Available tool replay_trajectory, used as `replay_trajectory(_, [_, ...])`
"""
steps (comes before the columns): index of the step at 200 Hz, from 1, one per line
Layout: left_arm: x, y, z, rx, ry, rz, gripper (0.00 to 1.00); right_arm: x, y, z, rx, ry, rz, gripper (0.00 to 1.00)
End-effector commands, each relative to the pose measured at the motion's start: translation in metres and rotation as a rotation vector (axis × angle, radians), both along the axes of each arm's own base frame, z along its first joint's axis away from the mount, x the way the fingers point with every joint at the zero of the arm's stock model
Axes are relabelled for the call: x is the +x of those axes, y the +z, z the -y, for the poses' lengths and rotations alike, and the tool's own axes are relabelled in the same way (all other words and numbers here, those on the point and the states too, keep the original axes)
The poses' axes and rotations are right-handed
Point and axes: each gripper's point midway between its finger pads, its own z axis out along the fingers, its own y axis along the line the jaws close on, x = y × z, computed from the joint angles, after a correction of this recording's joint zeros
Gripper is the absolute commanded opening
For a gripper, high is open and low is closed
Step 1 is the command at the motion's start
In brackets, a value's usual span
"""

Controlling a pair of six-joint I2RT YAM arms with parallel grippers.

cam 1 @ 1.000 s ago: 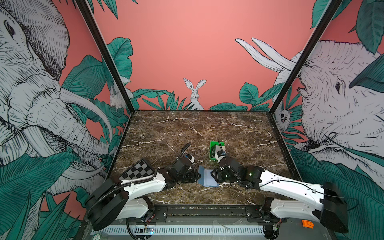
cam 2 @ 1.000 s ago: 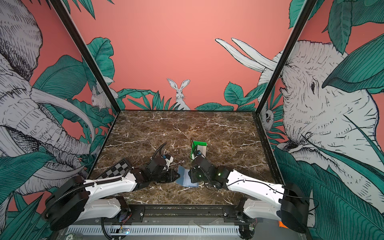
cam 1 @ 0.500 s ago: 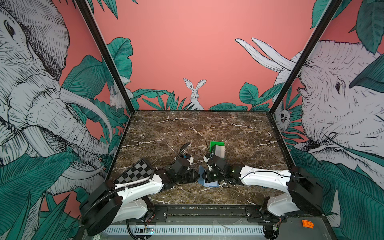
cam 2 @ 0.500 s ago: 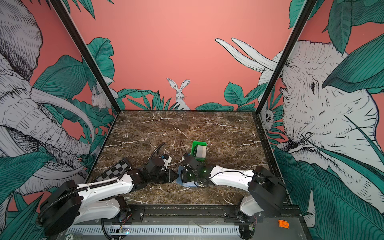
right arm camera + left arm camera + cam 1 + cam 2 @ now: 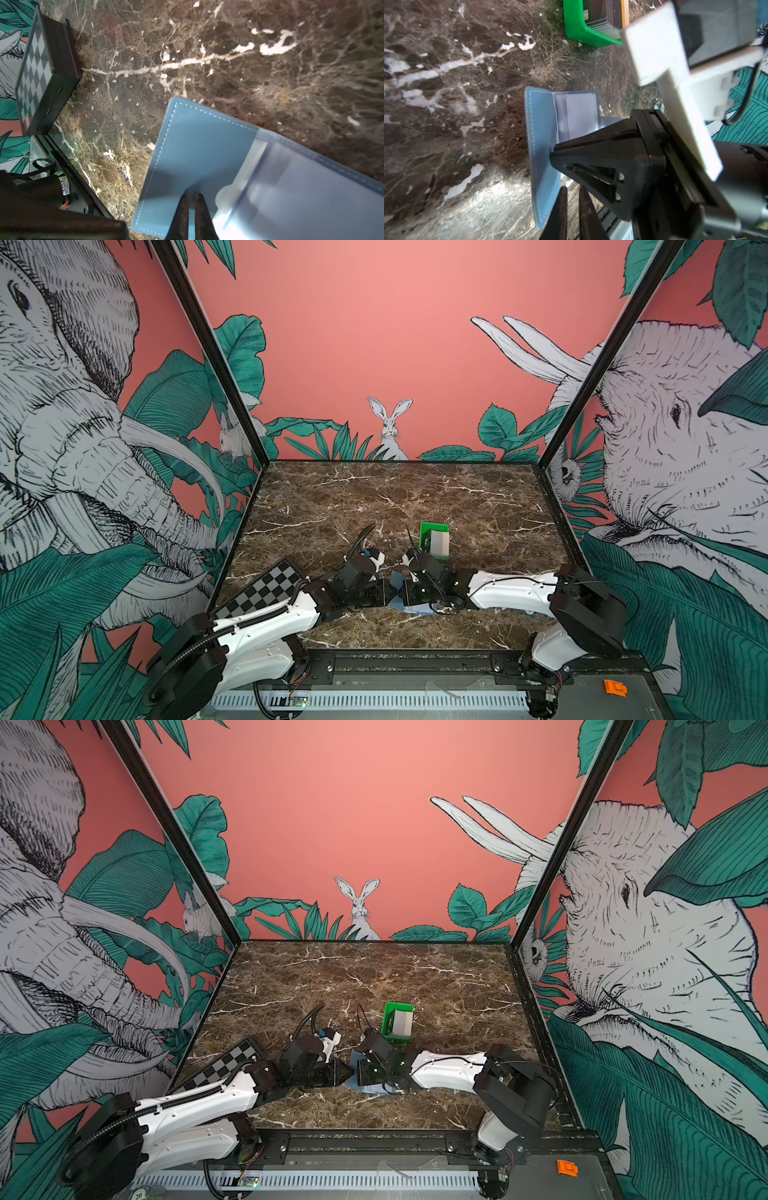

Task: Put the credit cards into the card holder

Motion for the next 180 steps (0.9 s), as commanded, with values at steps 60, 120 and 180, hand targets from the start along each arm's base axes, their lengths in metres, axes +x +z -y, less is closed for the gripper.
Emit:
replay_trajectory(60, [0.009,-0.018,0.016,-0.003,-0.01,-0.01,0.13,-0.001,-0.005,0.01,0.037,-0.039,-0.031,0.08])
replay_trajectory(120, [0.007,-0.034,0.012,0.038,-0.007,-0.038,0.13,0.003,0.01,0.024,0.051,-0.058,-0.006,0.08])
replay_trajectory(180, [0.004,-0.045,0.007,0.071,-0.003,-0.06,0.13,0.006,-0.004,0.052,-0.03,-0.11,-0.025,0.09])
